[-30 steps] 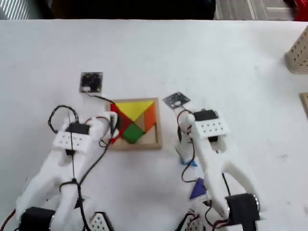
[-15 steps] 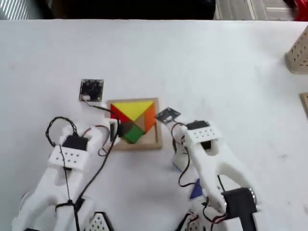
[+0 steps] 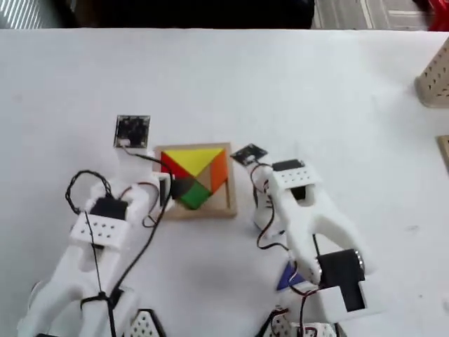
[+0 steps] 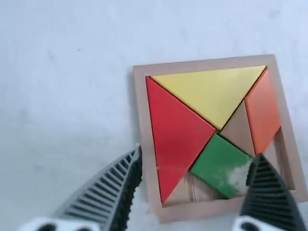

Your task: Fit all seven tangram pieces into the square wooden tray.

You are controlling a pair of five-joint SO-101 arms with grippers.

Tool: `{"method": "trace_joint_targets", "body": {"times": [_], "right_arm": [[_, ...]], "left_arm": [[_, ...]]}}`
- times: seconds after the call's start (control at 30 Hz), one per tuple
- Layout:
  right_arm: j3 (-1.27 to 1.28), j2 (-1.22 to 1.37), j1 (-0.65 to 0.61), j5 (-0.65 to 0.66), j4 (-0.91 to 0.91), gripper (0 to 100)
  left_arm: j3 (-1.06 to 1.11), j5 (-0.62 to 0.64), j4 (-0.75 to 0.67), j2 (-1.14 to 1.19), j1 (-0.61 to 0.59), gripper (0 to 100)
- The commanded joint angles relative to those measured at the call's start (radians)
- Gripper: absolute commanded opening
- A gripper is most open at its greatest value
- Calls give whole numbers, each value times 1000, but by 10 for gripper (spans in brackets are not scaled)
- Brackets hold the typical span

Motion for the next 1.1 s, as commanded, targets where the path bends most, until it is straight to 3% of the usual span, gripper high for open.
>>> {"method": "trace_joint_targets", "body": {"times": [0.0,0.1,0.47,0.63,0.77,0.87,0.97,1.07], "right_arm": [[-15,-27,-22,-9,4,18],[-29,-79,-24,-14,4,18],[-110,-160,-65,-224,-33,20],[-109,-160,-58,-187,58,86],[-69,-173,-10,-144,88,213],[-51,-206,96,-143,87,175],[-26,-255,242,-143,81,103],[32,-295,371,-143,31,121]], "left_arm": [[-8,-9,-15,-28,-7,343],[-8,-9,-18,-28,-7,343],[-12,-6,-21,-28,-38,343],[-12,-3,-21,-28,-19,343],[-17,28,-14,-35,113,343],[-72,63,31,-25,260,326],[-149,103,104,-22,397,220],[-212,106,98,44,507,159]]}}
